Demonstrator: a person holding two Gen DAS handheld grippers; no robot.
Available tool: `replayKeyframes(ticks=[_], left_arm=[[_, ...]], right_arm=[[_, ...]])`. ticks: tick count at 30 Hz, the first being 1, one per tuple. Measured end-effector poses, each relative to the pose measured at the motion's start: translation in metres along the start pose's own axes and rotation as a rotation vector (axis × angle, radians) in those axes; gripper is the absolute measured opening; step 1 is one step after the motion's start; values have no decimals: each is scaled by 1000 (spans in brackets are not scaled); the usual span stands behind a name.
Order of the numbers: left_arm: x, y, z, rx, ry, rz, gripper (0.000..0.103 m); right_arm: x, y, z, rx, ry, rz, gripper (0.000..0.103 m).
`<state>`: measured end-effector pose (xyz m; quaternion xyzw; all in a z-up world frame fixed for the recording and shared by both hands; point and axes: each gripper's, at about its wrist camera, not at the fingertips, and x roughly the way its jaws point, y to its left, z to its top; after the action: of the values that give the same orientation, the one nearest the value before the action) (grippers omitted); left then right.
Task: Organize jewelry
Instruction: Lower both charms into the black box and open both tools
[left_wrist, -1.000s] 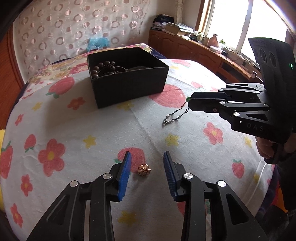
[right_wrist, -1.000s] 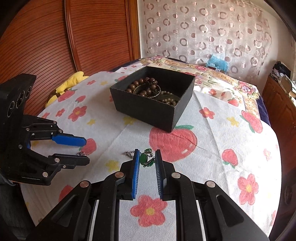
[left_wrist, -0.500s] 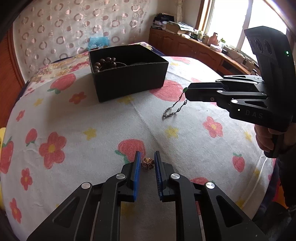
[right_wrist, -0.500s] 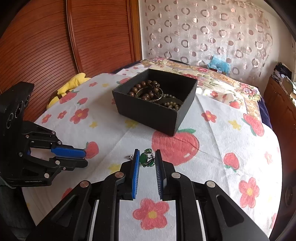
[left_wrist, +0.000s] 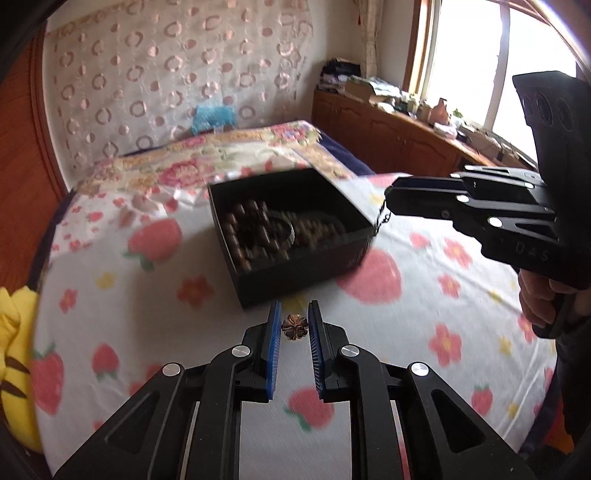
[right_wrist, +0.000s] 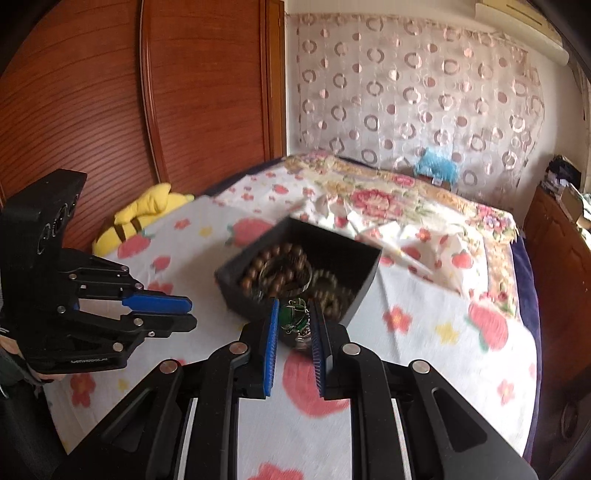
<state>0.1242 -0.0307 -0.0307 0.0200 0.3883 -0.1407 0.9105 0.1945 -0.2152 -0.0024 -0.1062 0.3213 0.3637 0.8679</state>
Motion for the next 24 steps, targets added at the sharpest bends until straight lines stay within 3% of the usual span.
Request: replayKeyframes(ticks=[8,17,24], left_arm=[[6,16,37,-16,-53,29,14],[20,26,56,-34,-65,49,14],[28,27,60,-38,-58,56,14]], right_arm=[[16,-23,30,57,-24,68,19],[37,-25,35,55,-2,28,20],[31,-34,24,89,1,-12,34]])
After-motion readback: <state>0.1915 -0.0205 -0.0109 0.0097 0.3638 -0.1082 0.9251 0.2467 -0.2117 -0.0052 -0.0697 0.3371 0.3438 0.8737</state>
